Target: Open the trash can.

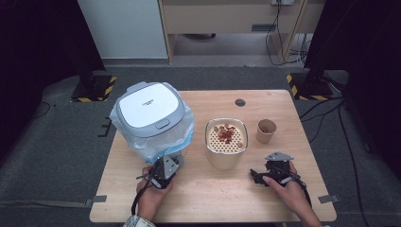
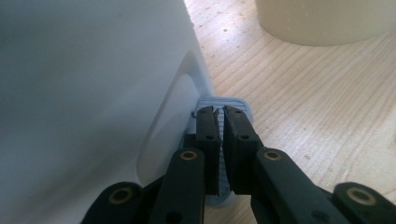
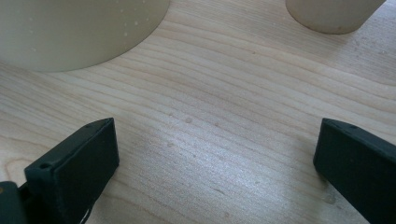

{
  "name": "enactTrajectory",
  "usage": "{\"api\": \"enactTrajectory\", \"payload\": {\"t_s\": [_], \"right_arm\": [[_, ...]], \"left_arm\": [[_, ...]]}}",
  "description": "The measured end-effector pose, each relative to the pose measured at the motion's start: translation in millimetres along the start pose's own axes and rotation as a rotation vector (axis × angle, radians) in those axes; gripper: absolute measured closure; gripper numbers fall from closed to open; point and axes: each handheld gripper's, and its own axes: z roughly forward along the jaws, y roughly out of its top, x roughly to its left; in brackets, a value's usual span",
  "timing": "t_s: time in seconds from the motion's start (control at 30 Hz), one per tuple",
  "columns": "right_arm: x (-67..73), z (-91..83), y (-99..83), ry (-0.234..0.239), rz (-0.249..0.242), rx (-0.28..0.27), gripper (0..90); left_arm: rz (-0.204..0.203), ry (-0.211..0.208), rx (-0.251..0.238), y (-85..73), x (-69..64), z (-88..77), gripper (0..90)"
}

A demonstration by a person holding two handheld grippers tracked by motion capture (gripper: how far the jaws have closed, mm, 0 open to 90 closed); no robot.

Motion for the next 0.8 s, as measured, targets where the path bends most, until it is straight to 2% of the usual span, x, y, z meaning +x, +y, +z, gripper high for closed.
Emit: {"api": "enactTrajectory", "payload": {"t_s": [0.1,0.33,0.57,0.73,0.8], "right_arm": [[0.0,0.0,0.0,0.0,0.0,0.0,0.6],[-0.1,-0.4,-0.4,0.005,-0.005,0.001,0.6],[0.3,-1.1,-1.0,0.005,-0.003,0.002,0.6],[0.2,-1.2,-1.2,0.007,-0.006,0.001,0.6],[0.3,-1.5,-1.4,0.009,-0.006,0.001,0.6]], "left_arm": [[-0.003,0.004,0.013,-1.8,2.4,7.4,86.4],[0.017,-0.002,0.009,0.6,-3.2,5.7,87.2],[0.033,0.003,0.027,1.2,-6.6,7.1,87.8],[0.017,-0.001,0.031,0.7,-7.5,8.4,88.9],[-0.012,-0.001,0.035,-0.1,-8.3,9.1,89.1]]}}
